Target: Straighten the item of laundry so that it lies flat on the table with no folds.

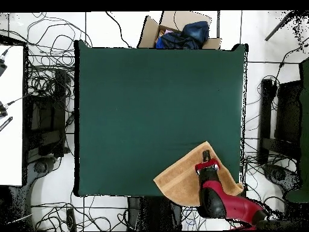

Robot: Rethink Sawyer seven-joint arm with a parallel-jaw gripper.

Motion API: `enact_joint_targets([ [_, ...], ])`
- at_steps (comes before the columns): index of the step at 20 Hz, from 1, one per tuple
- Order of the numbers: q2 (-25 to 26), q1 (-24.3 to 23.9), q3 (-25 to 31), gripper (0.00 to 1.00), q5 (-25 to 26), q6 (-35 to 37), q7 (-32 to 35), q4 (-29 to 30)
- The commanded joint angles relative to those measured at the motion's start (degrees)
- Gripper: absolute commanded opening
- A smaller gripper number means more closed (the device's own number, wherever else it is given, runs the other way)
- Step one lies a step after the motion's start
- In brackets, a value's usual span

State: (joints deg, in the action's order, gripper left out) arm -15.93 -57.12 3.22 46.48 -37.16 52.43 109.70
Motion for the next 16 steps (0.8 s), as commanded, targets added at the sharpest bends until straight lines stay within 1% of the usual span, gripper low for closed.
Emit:
enact_joint_targets([
  [1,-1.95,1.14,-1.34,0.0,-5.23,9.96,14.79,1.01],
  [5,-2.49,2.51,-2.07,0.0,-6.59,12.32,13.96,1.17],
  [7,-4.08,3.54,-1.58,0.0,-8.35,20.35,12.42,1.64],
  [10,-4.96,4.63,-1.63,0.0,-10.16,25.91,11.0,2.13],
  [11,-5.66,4.4,-1.01,0.0,-10.69,28.9,10.36,2.49],
  [13,-5.96,4.18,-0.52,0.0,-11.13,31.88,9.59,2.48],
  [16,-4.77,3.46,0.15,0.0,-10.3,34.2,8.57,1.69],
])
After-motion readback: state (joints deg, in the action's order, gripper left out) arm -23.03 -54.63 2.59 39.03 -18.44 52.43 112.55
